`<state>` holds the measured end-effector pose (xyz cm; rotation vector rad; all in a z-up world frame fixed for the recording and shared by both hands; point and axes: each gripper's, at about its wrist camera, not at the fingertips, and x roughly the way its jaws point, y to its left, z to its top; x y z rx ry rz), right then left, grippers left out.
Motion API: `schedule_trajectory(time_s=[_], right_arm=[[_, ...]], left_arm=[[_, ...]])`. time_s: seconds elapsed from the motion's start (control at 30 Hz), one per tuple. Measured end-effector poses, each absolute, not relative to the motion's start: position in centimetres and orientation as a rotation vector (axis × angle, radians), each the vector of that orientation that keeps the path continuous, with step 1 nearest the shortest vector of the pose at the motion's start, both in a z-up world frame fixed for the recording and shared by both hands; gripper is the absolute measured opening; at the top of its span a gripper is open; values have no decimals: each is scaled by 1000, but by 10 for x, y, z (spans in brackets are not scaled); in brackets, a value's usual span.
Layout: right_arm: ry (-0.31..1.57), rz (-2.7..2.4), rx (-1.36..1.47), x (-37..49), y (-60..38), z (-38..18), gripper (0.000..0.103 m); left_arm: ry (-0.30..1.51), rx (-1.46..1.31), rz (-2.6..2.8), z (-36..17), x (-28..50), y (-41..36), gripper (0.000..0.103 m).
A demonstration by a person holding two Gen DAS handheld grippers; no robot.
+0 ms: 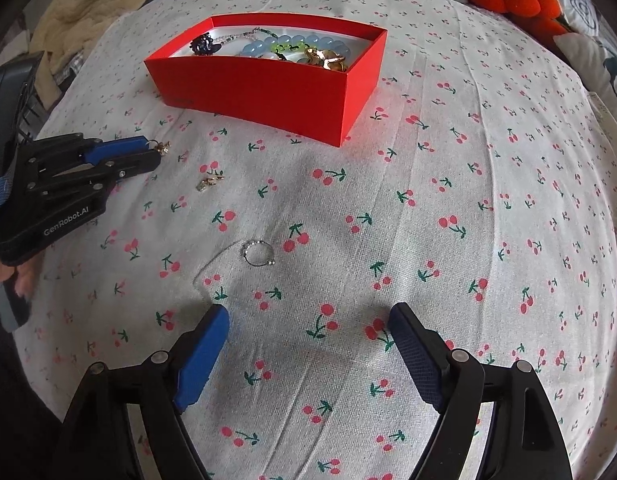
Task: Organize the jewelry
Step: 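Move the left gripper back and grasp a small gold earring, then grasp the silver ring on the sheet with the right gripper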
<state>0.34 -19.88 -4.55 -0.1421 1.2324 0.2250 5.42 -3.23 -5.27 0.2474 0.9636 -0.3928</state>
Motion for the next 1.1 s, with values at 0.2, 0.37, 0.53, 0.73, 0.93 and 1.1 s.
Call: schedule_trajectory(time_s=[0.2, 0.37, 0.53, 0.73, 0.93, 1.1], right_arm=[[1230, 226, -145, 4, -198, -46, 84], [1220, 230, -148, 6, -198, -46, 84], [1207, 233, -137, 11, -195, -48, 84], [1210, 231, -137, 28, -189, -53, 82], [1199, 227, -170, 36, -185, -51, 63], [1178, 241, -215, 39, -174, -51, 46]], left_arm=[[960, 238, -389, -52, 58, -32, 13], [969, 230, -363, -49, 57, -28, 13], [983, 217, -341, -48, 54, -19, 13], [985, 230, -330, -48, 46, -12, 13], [1001, 228, -309, -47, 42, -8, 13], [1004, 224, -300, -46, 41, -7, 13]])
